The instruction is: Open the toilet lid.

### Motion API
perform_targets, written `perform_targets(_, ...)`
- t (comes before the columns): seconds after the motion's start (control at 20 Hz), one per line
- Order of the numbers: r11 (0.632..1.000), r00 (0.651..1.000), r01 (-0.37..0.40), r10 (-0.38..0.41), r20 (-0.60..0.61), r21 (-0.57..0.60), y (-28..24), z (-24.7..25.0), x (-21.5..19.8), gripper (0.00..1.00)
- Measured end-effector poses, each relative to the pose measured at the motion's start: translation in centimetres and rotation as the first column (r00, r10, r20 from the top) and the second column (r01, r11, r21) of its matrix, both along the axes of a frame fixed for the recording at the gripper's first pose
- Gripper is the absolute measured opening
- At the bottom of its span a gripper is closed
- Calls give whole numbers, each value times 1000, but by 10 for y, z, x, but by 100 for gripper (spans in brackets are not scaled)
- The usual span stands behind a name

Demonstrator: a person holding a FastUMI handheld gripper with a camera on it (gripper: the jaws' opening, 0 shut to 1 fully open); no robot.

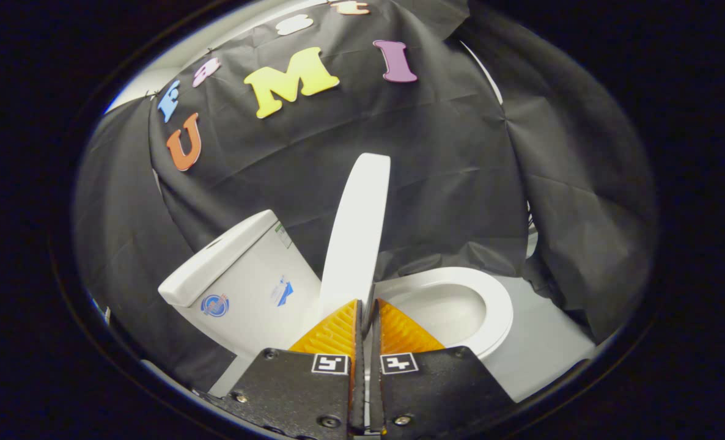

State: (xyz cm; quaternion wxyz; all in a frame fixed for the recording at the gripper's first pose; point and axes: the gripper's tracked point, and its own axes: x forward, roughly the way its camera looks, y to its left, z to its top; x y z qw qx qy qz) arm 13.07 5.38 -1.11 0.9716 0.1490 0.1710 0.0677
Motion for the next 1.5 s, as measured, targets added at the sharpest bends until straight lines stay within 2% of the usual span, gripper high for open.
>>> perform_targets(0.45,991,999,-26,32,41,-129,47,22,-4,7)
perform_targets(1.5,964,995,-66,83,52,-259,126,39,-10,8)
